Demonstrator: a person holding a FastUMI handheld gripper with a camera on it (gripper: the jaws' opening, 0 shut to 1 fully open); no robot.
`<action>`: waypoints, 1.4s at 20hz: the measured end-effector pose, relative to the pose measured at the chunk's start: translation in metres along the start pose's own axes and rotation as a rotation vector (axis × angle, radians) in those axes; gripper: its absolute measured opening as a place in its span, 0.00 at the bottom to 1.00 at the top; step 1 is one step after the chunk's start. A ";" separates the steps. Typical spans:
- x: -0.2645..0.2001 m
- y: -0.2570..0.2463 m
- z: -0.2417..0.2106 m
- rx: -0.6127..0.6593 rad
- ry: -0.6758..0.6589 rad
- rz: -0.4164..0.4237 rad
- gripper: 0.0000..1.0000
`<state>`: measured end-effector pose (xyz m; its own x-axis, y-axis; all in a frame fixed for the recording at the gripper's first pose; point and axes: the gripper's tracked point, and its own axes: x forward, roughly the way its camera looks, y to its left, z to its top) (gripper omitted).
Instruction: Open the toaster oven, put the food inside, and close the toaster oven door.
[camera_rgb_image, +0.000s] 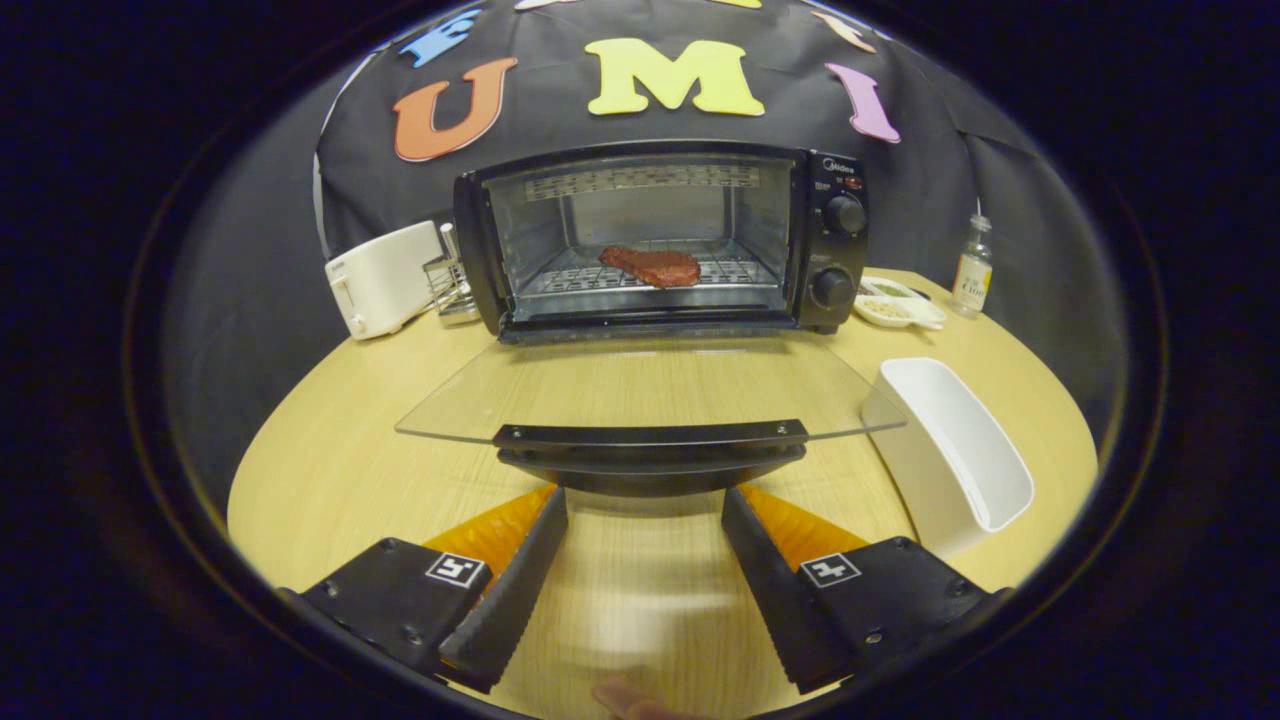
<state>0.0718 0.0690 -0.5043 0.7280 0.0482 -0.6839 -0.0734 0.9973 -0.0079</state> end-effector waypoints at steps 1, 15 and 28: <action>-0.001 -0.002 0.004 -0.011 -0.013 -0.010 0.99; 0.000 -0.011 0.096 -0.066 -0.136 -0.062 1.00; 0.003 -0.001 0.199 -0.077 -0.226 -0.080 1.00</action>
<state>0.2099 0.0792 -0.3609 0.8666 -0.0106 -0.4988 -0.0549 0.9917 -0.1164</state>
